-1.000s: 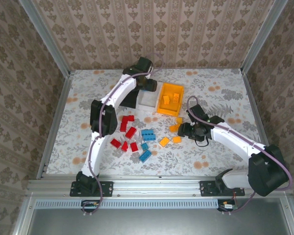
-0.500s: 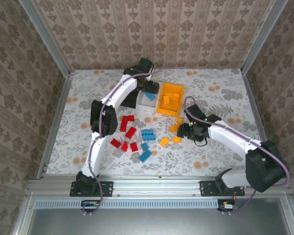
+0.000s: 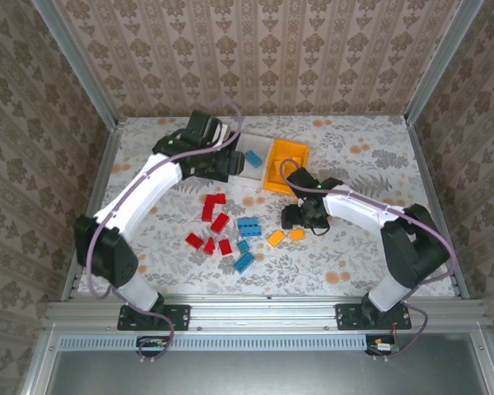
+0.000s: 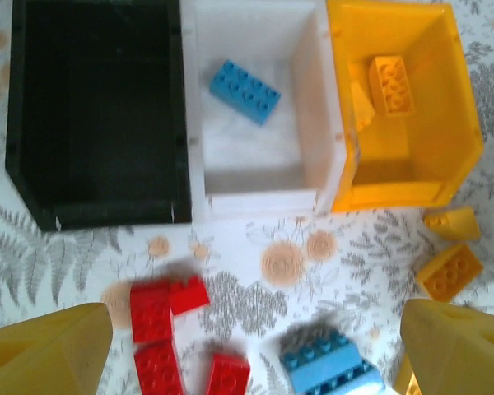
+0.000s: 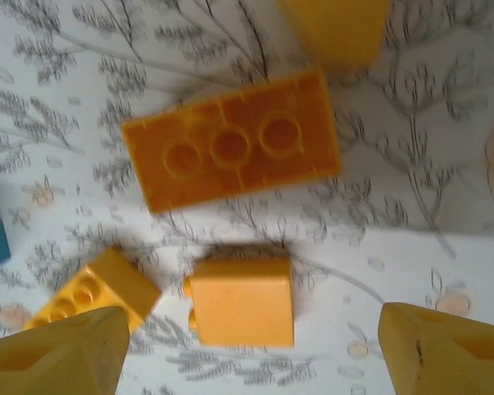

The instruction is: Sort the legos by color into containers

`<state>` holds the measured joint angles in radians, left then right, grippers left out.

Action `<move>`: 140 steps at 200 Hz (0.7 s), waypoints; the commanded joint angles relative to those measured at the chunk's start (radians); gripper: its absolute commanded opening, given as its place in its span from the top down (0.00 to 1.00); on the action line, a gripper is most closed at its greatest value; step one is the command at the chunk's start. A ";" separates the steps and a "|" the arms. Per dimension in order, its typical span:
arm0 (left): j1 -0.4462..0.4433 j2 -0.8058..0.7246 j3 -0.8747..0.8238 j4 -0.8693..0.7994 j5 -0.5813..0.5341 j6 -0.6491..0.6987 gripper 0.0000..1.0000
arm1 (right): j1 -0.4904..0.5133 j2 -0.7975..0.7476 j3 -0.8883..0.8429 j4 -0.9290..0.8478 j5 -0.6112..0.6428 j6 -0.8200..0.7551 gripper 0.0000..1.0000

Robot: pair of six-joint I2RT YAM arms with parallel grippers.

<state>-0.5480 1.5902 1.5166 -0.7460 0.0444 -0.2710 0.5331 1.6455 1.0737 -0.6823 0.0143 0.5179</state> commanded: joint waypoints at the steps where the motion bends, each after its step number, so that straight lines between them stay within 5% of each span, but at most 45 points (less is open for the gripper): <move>1: 0.012 -0.075 -0.148 0.028 0.023 -0.059 0.08 | 0.002 0.077 0.087 -0.040 0.080 -0.074 0.19; 78: 0.061 -0.256 -0.370 0.052 0.040 -0.103 0.07 | -0.007 0.278 0.216 -0.039 0.095 -0.129 0.19; 140: 0.065 -0.244 -0.389 0.077 0.062 -0.107 0.07 | -0.009 0.303 0.213 -0.029 0.104 -0.096 0.33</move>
<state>-0.4885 1.3483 1.1381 -0.6914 0.0853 -0.3573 0.5301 1.9308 1.2762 -0.6888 0.0826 0.4122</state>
